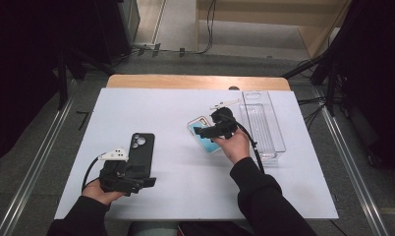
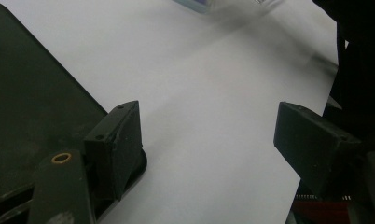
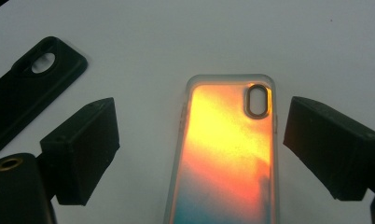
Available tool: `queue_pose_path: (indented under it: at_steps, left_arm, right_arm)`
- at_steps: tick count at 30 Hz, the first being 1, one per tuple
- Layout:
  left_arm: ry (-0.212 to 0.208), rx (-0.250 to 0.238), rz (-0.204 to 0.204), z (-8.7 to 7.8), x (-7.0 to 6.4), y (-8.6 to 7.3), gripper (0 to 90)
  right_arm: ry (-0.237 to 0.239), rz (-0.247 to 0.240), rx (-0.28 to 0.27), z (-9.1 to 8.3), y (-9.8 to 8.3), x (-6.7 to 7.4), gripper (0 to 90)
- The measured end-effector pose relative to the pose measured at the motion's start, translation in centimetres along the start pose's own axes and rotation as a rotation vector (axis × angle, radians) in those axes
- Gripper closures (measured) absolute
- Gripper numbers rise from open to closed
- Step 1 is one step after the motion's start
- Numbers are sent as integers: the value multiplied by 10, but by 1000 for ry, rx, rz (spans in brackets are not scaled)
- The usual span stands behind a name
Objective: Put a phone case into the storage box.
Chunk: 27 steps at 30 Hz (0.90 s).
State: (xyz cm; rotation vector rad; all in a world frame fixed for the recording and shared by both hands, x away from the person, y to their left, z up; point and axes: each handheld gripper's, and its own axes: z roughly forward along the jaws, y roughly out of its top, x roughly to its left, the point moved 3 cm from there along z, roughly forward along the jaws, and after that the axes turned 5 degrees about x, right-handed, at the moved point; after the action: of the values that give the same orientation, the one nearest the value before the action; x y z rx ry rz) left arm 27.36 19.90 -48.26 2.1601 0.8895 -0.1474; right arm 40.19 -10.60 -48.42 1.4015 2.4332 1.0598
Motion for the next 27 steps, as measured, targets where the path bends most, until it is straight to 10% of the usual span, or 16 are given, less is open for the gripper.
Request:
queue_pose_path:
  at_steps: [27]
  left_arm:
    - [0, 1, 1, 0, 0, 0, 236]
  right_arm:
    - [-94, 25, 50, 33, -29, -8, 127]
